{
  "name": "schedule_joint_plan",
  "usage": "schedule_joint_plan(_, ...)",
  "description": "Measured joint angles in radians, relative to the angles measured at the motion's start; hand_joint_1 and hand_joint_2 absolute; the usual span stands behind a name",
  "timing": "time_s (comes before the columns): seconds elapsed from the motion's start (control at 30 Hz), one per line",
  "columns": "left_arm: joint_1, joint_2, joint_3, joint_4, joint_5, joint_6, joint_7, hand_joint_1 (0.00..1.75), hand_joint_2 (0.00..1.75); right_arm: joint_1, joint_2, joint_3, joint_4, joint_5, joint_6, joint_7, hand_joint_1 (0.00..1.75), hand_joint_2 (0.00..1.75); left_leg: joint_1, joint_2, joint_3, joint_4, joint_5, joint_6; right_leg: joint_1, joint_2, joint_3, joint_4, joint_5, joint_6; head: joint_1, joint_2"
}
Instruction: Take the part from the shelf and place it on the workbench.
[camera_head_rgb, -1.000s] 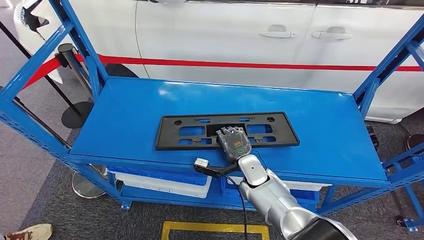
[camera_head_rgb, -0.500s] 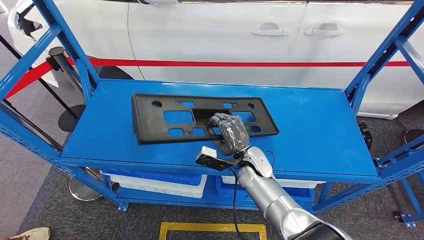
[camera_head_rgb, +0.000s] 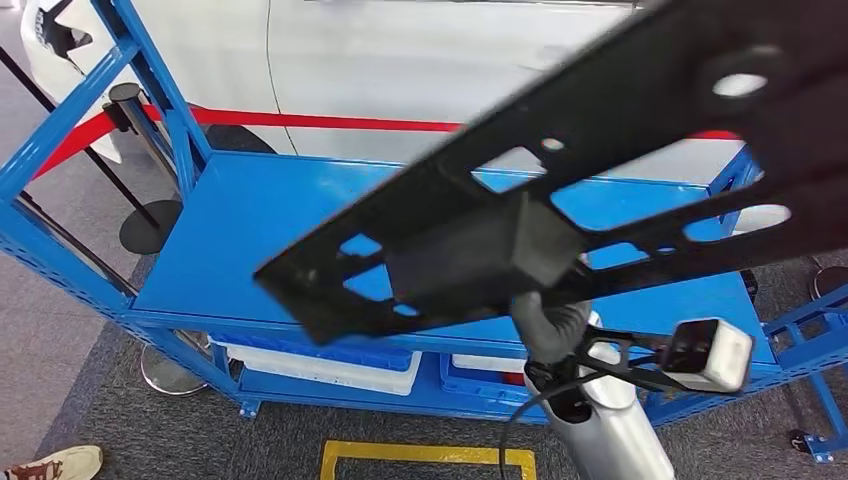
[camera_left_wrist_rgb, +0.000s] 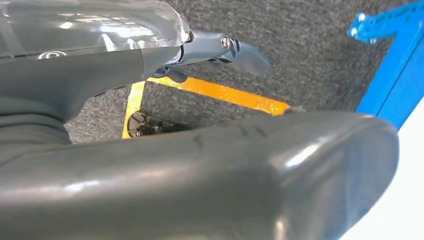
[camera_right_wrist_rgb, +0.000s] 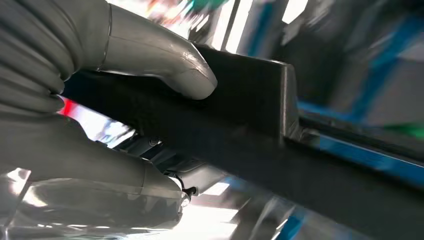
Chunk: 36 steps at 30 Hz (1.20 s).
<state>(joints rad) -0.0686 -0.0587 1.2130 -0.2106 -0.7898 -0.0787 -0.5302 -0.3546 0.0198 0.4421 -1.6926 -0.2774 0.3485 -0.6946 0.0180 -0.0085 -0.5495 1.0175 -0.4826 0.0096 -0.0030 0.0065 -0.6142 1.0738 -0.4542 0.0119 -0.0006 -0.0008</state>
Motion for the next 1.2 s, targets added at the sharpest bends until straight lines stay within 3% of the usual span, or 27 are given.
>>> schedule_joint_plan(0.07, -0.001, -0.002, 0.001, 0.0, -0.005, 0.004, 0.011, 0.0, 0.0, 0.007, -0.016, -0.001, -0.043, -0.063, 0.062, 0.027, 1.61, 1.75, -0.002, 0.0, -0.001, 0.001, 0.0, -0.009, 0.006, 0.001, 0.015, -0.036, 0.004, -0.009, 0.0, 0.0)
schedule_joint_plan(0.17, -0.002, -0.002, 0.001, 0.0, -0.017, 0.011, 0.023, 0.0, 0.0, 0.015, -0.035, -0.002, -0.079, -0.092, 0.092, 0.062, 1.61, 1.75, -0.003, 0.003, -0.009, 0.014, -0.017, -0.024, 0.0, -0.003, 0.013, -0.052, 0.005, -0.023, -0.001, 0.0)
schedule_joint_plan(0.23, -0.004, -0.001, 0.001, 0.0, -0.024, 0.017, 0.033, 0.0, 0.0, 0.021, -0.044, -0.002, -0.092, -0.087, 0.094, 0.065, 1.61, 1.75, -0.003, 0.004, -0.037, 0.088, -0.076, -0.029, -0.003, -0.008, 0.011, -0.059, 0.011, -0.034, -0.003, 0.0)
schedule_joint_plan(0.3, -0.004, 0.0, 0.001, 0.0, -0.03, 0.019, 0.043, 0.0, 0.0, 0.034, -0.052, -0.002, -0.103, -0.077, 0.093, 0.062, 1.61, 1.75, -0.003, 0.004, -0.084, 0.215, -0.144, -0.031, 0.001, -0.011, 0.003, -0.056, 0.016, -0.041, -0.005, 0.0)
schedule_joint_plan(0.33, -0.003, 0.0, 0.001, 0.0, -0.033, 0.02, 0.047, 0.0, 0.0, 0.044, -0.057, -0.002, -0.109, -0.071, 0.09, 0.06, 1.61, 1.75, -0.003, 0.004, -0.099, 0.26, -0.16, -0.031, 0.003, -0.012, -0.003, -0.053, 0.018, -0.042, -0.004, 0.0)
schedule_joint_plan(0.37, -0.003, 0.002, 0.001, 0.0, -0.036, 0.02, 0.051, 0.0, 0.0, 0.054, -0.062, -0.002, -0.115, -0.066, 0.088, 0.056, 1.61, 1.75, -0.003, 0.004, -0.097, 0.271, -0.158, -0.031, 0.005, -0.013, -0.008, -0.049, 0.019, -0.043, -0.004, 0.0)
schedule_joint_plan(0.4, -0.003, 0.004, 0.001, 0.0, -0.038, 0.02, 0.054, 0.0, 0.0, 0.064, -0.068, -0.002, -0.12, -0.061, 0.085, 0.05, 1.61, 1.75, -0.003, 0.004, -0.076, 0.243, -0.138, -0.03, 0.005, -0.014, -0.014, -0.044, 0.021, -0.043, -0.005, 0.0)
schedule_joint_plan(0.47, -0.004, 0.009, 0.001, 0.0, -0.042, 0.022, 0.061, 0.0, 0.0, 0.079, -0.078, -0.002, -0.13, -0.056, 0.08, 0.036, 1.61, 1.75, -0.004, 0.004, 0.001, 0.111, -0.085, -0.024, 0.007, -0.013, -0.023, -0.035, 0.024, -0.039, -0.004, 0.0)
schedule_joint_plan(0.53, -0.006, 0.013, 0.0, 0.0, -0.048, 0.026, 0.067, 0.0, 0.0, 0.093, -0.09, -0.001, -0.132, -0.054, 0.074, 0.018, 1.61, 1.75, -0.008, 0.003, 0.046, 0.019, -0.057, -0.016, 0.008, -0.013, -0.03, -0.027, 0.03, -0.031, -0.004, 0.0)
schedule_joint_plan(0.63, -0.002, 0.018, 0.0, 0.0, -0.054, 0.037, 0.078, 0.0, 0.0, 0.116, -0.113, -0.001, -0.13, -0.05, 0.065, 0.003, 1.61, 1.75, -0.012, 0.002, 0.041, 0.005, -0.041, -0.003, 0.007, -0.011, -0.035, -0.029, 0.044, -0.012, -0.004, 0.0)
schedule_joint_plan(0.67, -0.001, 0.019, 0.0, 0.0, -0.056, 0.039, 0.08, 0.0, 0.0, 0.123, -0.119, -0.002, -0.13, -0.048, 0.069, 0.002, 1.61, 1.75, -0.01, 0.004, 0.037, 0.001, -0.032, 0.003, 0.006, -0.01, -0.039, -0.024, 0.035, -0.006, -0.004, 0.0)
schedule_joint_plan(0.73, 0.0, 0.022, 0.0, 0.0, -0.062, 0.042, 0.083, 0.0, 0.0, 0.142, -0.127, -0.006, -0.131, -0.04, 0.083, 0.002, 1.61, 1.75, -0.004, 0.007, 0.022, -0.005, -0.01, 0.015, 0.003, -0.007, -0.062, 0.031, -0.03, 0.005, -0.002, 0.0)
schedule_joint_plan(0.8, 0.002, 0.025, 0.0, -0.001, -0.067, 0.042, 0.083, 0.0, 0.0, 0.166, -0.131, -0.011, -0.138, -0.026, 0.095, 0.002, 1.61, 1.75, -0.004, 0.008, -0.001, -0.003, 0.007, 0.02, -0.005, -0.006, -0.095, 0.151, -0.122, 0.015, -0.001, 0.0)
schedule_joint_plan(0.83, 0.004, 0.027, 0.0, -0.001, -0.068, 0.042, 0.083, 0.0, 0.0, 0.177, -0.131, -0.013, -0.143, -0.019, 0.098, 0.002, 1.61, 1.75, -0.004, 0.008, -0.014, 0.0, 0.014, 0.019, -0.008, -0.006, -0.105, 0.204, -0.148, 0.019, -0.001, 0.0)
schedule_joint_plan(0.87, 0.006, 0.029, 0.001, -0.001, -0.069, 0.041, 0.083, 0.0, 0.0, 0.186, -0.131, -0.014, -0.151, -0.014, 0.097, 0.002, 1.61, 1.75, -0.004, 0.009, -0.026, 0.003, 0.02, 0.017, -0.011, -0.006, -0.101, 0.23, -0.151, 0.022, -0.001, 0.0)
schedule_joint_plan(0.9, 0.007, 0.03, 0.001, -0.001, -0.069, 0.04, 0.084, 0.0, 0.0, 0.194, -0.131, -0.015, -0.16, -0.011, 0.093, 0.002, 1.61, 1.75, -0.004, 0.009, -0.037, 0.005, 0.026, 0.015, -0.015, -0.007, -0.079, 0.22, -0.136, 0.024, -0.001, 0.0)
schedule_joint_plan(0.93, 0.007, 0.031, 0.001, -0.001, -0.071, 0.038, 0.085, 0.0, 0.0, 0.2, -0.131, -0.018, -0.17, -0.009, 0.087, 0.002, 1.61, 1.75, -0.003, 0.008, -0.047, 0.008, 0.032, 0.012, -0.018, -0.007, -0.039, 0.173, -0.11, 0.025, -0.001, 0.0)
schedule_joint_plan(1.0, 0.007, 0.031, 0.001, -0.001, -0.076, 0.037, 0.092, 0.0, 0.0, 0.21, -0.131, -0.025, -0.193, -0.009, 0.075, 0.002, 1.61, 1.75, -0.003, 0.007, -0.06, 0.013, 0.041, 0.004, -0.019, -0.006, 0.06, 0.03, -0.079, 0.023, -0.001, 0.0)
schedule_joint_plan(1.03, 0.007, 0.031, 0.001, -0.001, -0.08, 0.037, 0.096, 0.0, 0.0, 0.216, -0.131, -0.03, -0.205, -0.01, 0.072, 0.002, 1.61, 1.75, -0.004, 0.006, -0.062, 0.013, 0.047, -0.002, -0.017, -0.005, 0.093, -0.022, -0.074, 0.019, -0.001, 0.0)
schedule_joint_plan(1.07, 0.007, 0.032, 0.001, -0.001, -0.084, 0.037, 0.102, 0.0, 0.0, 0.223, -0.131, -0.037, -0.217, -0.011, 0.071, 0.002, 1.61, 1.75, -0.004, 0.005, -0.064, 0.012, 0.053, -0.009, -0.014, -0.004, 0.11, -0.053, -0.075, 0.014, -0.001, 0.0)
schedule_joint_plan(1.13, 0.008, 0.035, 0.0, -0.001, -0.093, 0.037, 0.116, 0.0, 0.0, 0.24, -0.132, -0.053, -0.238, -0.008, 0.077, 0.001, 1.61, 1.75, -0.004, 0.003, -0.066, 0.006, 0.067, -0.024, -0.01, -0.003, 0.105, -0.063, -0.066, 0.001, -0.001, 0.0)
schedule_joint_plan(1.2, 0.011, 0.037, 0.0, -0.001, -0.101, 0.038, 0.134, 0.0, 0.0, 0.257, -0.135, -0.069, -0.256, -0.003, 0.093, 0.0, 1.61, 1.75, -0.002, 0.003, -0.079, 0.023, 0.041, -0.033, -0.013, -0.007, 0.09, -0.07, -0.047, -0.018, -0.002, 0.0)
